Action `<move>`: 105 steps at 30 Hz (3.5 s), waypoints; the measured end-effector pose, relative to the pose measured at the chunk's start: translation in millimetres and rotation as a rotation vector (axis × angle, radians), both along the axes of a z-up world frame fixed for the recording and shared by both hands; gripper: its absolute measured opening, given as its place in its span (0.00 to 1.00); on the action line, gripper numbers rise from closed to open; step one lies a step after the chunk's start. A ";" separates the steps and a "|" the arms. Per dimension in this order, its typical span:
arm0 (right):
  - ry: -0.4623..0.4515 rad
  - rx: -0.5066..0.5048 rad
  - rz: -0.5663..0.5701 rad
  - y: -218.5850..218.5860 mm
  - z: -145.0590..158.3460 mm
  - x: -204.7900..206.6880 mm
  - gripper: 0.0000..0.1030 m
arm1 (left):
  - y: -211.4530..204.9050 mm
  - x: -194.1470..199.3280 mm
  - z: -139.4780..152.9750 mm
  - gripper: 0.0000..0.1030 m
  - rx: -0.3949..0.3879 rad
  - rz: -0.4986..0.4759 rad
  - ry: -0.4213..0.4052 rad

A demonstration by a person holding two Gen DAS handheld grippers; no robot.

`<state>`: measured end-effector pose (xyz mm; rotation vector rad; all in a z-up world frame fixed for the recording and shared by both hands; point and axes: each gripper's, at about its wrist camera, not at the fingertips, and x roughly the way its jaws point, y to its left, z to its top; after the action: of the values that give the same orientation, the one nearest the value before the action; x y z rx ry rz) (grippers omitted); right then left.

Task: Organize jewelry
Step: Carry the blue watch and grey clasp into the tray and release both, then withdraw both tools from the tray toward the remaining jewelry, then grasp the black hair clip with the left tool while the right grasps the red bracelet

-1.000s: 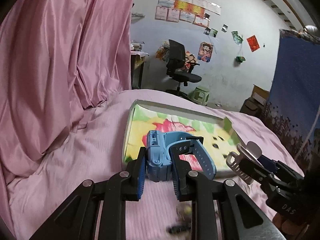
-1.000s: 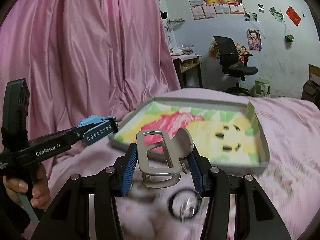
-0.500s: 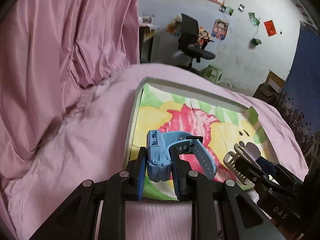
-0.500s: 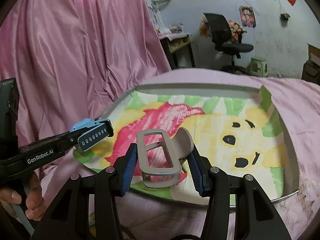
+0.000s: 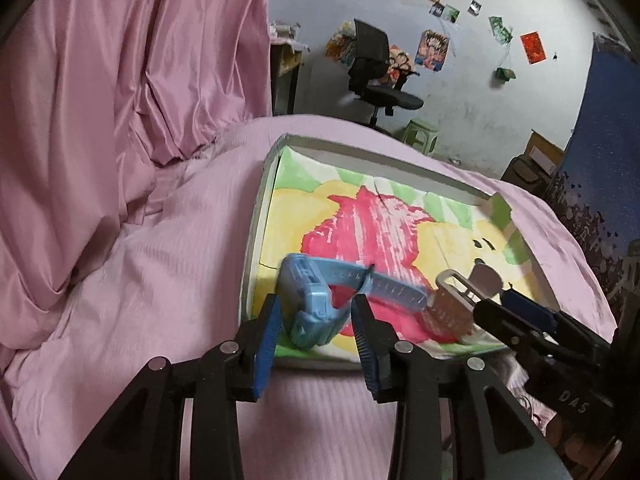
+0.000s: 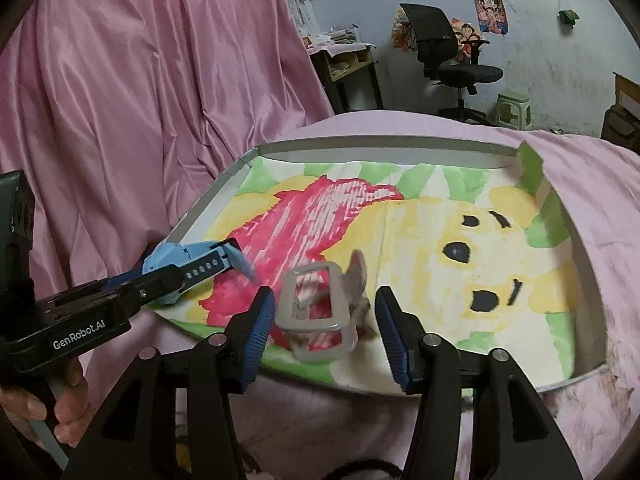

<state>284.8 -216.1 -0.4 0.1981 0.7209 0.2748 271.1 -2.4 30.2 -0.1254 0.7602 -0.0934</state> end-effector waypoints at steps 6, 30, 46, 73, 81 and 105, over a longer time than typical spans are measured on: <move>-0.078 0.015 -0.039 -16.0 15.3 -38.4 0.68 | -1.0 -42.1 12.0 0.64 0.003 -0.021 -0.127; -0.365 -0.088 -0.133 -37.3 32.1 -182.8 0.98 | -11.9 -170.5 12.4 0.96 0.050 -0.108 -0.401; -0.258 -0.135 -0.122 -45.1 6.8 -187.3 0.98 | -14.2 -159.5 -14.3 0.96 0.066 -0.150 -0.284; 0.052 -0.075 -0.083 -54.8 -39.6 -129.9 0.46 | -29.9 -103.8 -32.3 0.61 0.012 -0.386 -0.041; 0.089 -0.049 -0.056 -51.0 -44.9 -130.5 0.40 | -29.9 -106.5 -32.5 0.35 -0.041 -0.422 -0.002; 0.066 0.016 -0.032 -47.2 -36.9 -154.5 0.05 | -48.2 -140.9 -24.4 0.15 -0.092 -0.353 0.025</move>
<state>130.3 -263.3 -37.3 0.2345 0.7806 0.2442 130.2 -50.6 5.8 -0.0793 0.7975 -0.4630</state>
